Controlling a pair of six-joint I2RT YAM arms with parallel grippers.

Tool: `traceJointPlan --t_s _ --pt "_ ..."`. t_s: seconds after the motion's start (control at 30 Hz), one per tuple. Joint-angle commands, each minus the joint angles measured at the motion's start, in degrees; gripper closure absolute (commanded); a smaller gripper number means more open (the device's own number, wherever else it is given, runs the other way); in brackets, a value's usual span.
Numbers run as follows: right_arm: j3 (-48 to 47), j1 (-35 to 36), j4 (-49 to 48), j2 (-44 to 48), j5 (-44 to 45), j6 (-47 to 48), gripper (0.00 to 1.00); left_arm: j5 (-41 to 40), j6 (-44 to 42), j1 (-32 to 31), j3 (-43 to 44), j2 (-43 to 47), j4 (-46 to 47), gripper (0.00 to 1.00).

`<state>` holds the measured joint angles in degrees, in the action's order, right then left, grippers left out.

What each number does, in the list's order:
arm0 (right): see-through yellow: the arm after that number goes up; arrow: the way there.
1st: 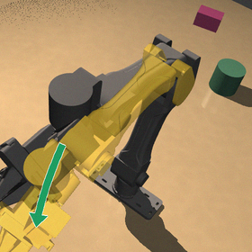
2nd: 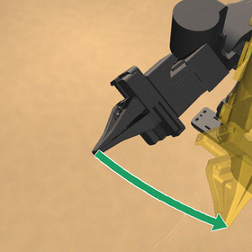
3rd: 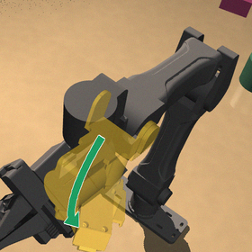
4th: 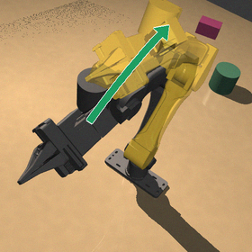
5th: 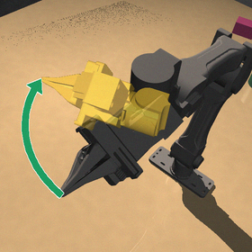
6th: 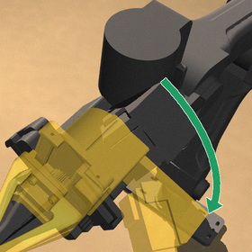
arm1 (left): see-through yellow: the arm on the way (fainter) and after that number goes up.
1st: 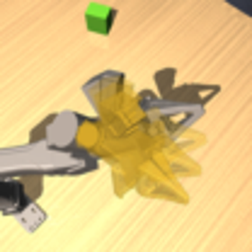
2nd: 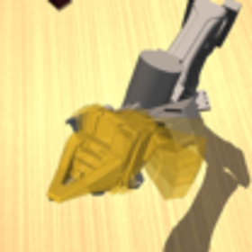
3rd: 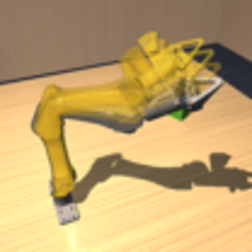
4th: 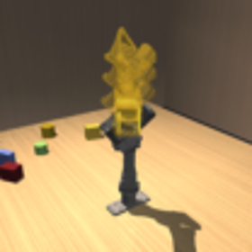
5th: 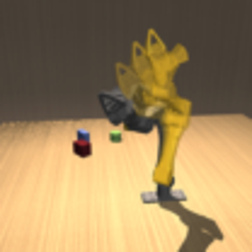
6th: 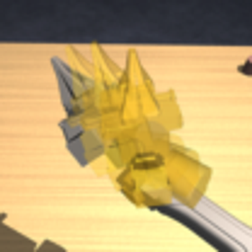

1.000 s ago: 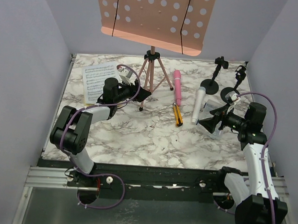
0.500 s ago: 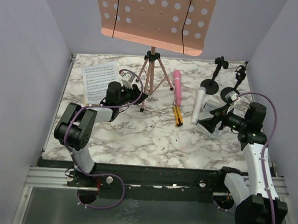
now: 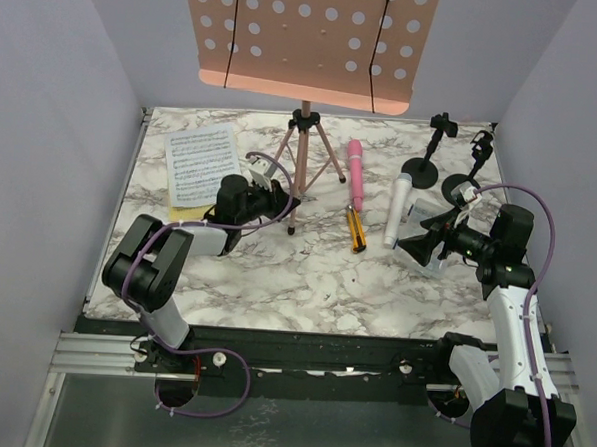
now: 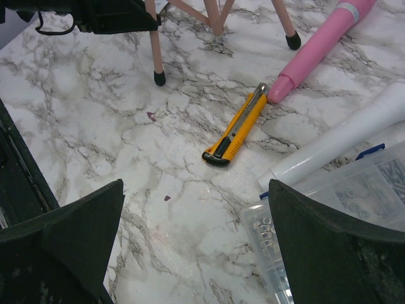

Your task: Pack up the instrument practice props

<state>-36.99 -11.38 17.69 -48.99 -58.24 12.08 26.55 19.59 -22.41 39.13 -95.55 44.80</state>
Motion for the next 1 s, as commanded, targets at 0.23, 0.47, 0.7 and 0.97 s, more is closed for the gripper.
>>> traceJointPlan --t_s 0.23,0.47,0.7,0.97 --pt "0.8 -0.3 0.0 1.0 1.1 0.7 0.00 -5.5 3.1 -7.5 -6.6 7.2 -0.1 0.93" --pt "0.7 -0.4 0.0 1.1 1.3 0.7 0.01 -9.4 5.3 -11.2 -9.0 9.5 1.5 0.93" --pt "0.8 -0.3 -0.1 1.0 1.3 0.7 0.00 -13.7 8.0 -14.3 -10.9 11.3 2.7 0.93" --pt "0.8 -0.3 -0.1 0.9 1.4 0.8 0.01 -18.1 10.1 -18.7 -12.0 12.2 3.3 0.93"
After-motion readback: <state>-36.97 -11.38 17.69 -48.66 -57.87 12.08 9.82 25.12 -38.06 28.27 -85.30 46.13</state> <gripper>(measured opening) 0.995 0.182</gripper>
